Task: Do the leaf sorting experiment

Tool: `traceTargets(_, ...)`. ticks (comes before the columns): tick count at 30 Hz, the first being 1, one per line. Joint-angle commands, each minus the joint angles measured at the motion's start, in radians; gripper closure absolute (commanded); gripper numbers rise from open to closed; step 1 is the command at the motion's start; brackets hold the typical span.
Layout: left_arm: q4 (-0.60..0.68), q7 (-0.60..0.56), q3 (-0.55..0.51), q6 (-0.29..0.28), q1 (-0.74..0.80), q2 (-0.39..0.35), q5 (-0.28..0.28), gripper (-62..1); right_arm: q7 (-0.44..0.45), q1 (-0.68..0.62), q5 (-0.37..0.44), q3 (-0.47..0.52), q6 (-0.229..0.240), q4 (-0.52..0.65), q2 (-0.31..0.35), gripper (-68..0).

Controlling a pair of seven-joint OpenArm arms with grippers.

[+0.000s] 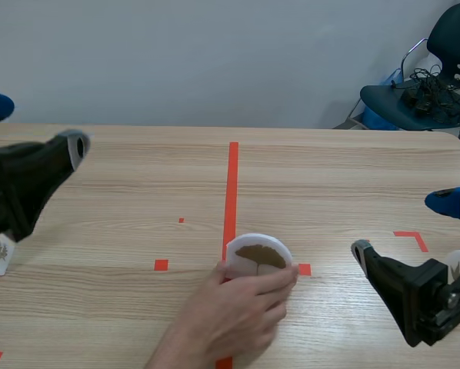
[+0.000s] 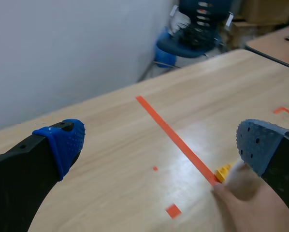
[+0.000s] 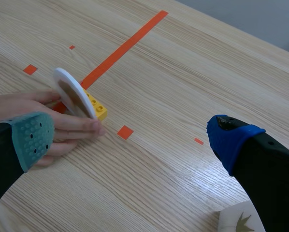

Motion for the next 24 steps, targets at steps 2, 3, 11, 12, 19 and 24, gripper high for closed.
traceTargets(2,-0.007,-0.01,0.005,-0.026,0.023,0.005,0.001,-62.3,0.015,0.014,0.007,0.012,0.0,0.005,-0.001,-67.9)
traceTargets(3,-0.009,-0.005,0.008,-0.026,0.029,0.005,0.007,-62.3,0.015,0.014,0.007,0.012,0.0,0.005,-0.001,-67.9)
traceTargets(11,-0.047,0.02,0.01,-0.034,0.033,0.005,0.008,-62.3,0.014,0.021,0.006,0.004,0.008,0.004,-0.006,-67.9)
traceTargets(12,-0.052,0.019,0.01,-0.034,0.033,0.005,0.008,-62.3,0.003,0.03,0.002,-0.003,0.008,0.002,-0.014,-67.9)
traceTargets(19,-0.071,0.019,0.01,-0.034,0.033,0.005,0.008,-62.3,-0.037,0.157,-0.092,-0.124,0.011,-0.119,-0.099,-67.9)
traceTargets(24,-0.071,0.019,0.01,-0.034,0.033,0.005,0.007,-62.3,-0.002,0.294,-0.161,-0.25,0.028,-0.299,-0.141,-67.9)
